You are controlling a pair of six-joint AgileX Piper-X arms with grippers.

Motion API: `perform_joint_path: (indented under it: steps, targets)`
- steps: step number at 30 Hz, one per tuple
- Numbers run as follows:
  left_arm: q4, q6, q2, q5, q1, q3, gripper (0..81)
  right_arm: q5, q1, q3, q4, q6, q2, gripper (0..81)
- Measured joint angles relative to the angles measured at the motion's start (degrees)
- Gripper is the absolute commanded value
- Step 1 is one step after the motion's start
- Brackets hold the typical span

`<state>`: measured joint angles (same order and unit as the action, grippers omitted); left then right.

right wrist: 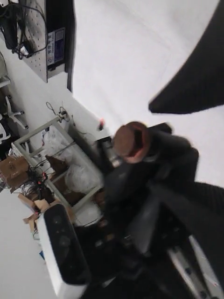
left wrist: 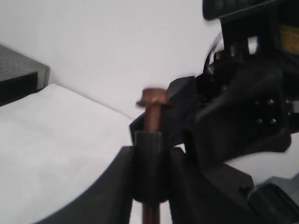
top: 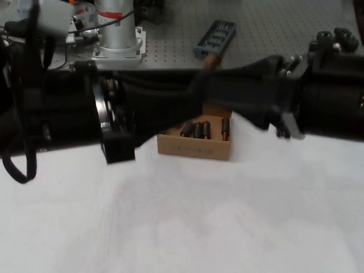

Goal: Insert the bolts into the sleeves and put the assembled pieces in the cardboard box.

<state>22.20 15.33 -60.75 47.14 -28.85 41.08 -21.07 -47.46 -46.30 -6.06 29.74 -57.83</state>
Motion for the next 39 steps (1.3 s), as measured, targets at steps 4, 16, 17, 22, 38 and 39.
perform_joint_path:
  steps: [4,16,17,22,38,39]
  targets:
    - [2.9,0.7,0.0,-0.5,0.1,0.7,0.6,1.2,-1.0,0.8,-3.1,-0.2,-0.4,44.5]
    - [-4.3,-5.9,0.0,-5.8,3.2,0.7,0.6,2.4,-1.0,0.9,-7.9,-0.8,1.5,44.5]
    - [-5.8,-7.8,0.0,-7.2,3.5,0.7,0.6,2.4,-1.0,0.9,-9.3,-1.6,2.2,44.5]
    - [-10.4,-12.2,-1.8,-9.8,4.3,2.0,0.6,2.4,-1.0,0.9,-22.3,-8.6,5.8,44.5]
    - [-23.6,-15.3,-35.9,-17.0,4.4,30.6,0.6,14.4,-1.0,1.7,-55.1,-25.0,10.4,38.1]
    - [-24.7,-16.0,-38.0,-17.7,4.4,32.9,0.6,15.4,-1.0,1.7,-55.9,-25.6,11.0,36.1]
